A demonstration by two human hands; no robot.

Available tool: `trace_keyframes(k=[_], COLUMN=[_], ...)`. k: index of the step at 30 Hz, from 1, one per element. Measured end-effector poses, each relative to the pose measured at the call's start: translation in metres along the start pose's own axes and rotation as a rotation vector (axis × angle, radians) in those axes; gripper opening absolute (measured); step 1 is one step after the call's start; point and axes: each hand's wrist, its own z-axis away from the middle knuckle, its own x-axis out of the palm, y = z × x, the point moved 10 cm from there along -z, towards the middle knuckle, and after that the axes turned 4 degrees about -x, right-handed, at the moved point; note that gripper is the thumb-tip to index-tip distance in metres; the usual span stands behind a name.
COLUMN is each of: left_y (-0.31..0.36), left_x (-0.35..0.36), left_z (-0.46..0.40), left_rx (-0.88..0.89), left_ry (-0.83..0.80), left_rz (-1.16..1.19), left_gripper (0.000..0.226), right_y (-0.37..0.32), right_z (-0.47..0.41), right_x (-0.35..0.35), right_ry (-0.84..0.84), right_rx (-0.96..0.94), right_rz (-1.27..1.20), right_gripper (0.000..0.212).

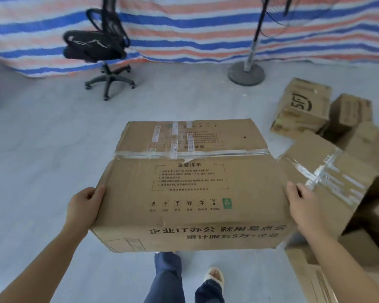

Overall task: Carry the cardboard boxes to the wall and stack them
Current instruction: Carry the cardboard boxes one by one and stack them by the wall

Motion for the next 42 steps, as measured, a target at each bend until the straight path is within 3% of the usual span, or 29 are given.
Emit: trace_keyframes(k=[4, 11, 15, 25, 34, 42], left_y=[-0.039, -0.146, -0.234, -0.431, -0.541, -0.598], left_x=[-0.06, -0.17, -0.248, -0.432, -0.492, -0.54], left_z=[0.039, 0.088, 0.121, 0.226, 0.298, 0.268], left_rx=[-0.064, -0.21, -0.334, -0.547, -0.734, -0.814], left_ry=[0.125, 0.301, 0.418, 0.718, 0.907, 0.963], left_rz=[0.091, 0.194, 0.238, 0.239, 0.329, 0.355], left_gripper=[0.042, 0.04, 0.048, 0.045, 0.045, 0.043], right_y=[-0.073, -0.179, -0.241, -0.356, -0.439, -0.501], right_z=[0.011, 0.064, 0.13, 0.343, 0.473, 0.528], right_x=[0.012, 0.094, 0.172, 0.381, 0.494, 0.604], right_ry=[-0.079, -0.246, -0.38, -0.715, -0.903, -0.972], right_rx=[-0.159, -0.377, -0.486, -0.674, -0.854, -0.93], right_rz=[-0.003, 0.062, 0.069, 0.086, 0.15, 0.199], right_gripper=[0.038, 0.041, 0.039, 0.04, 0.04, 0.039])
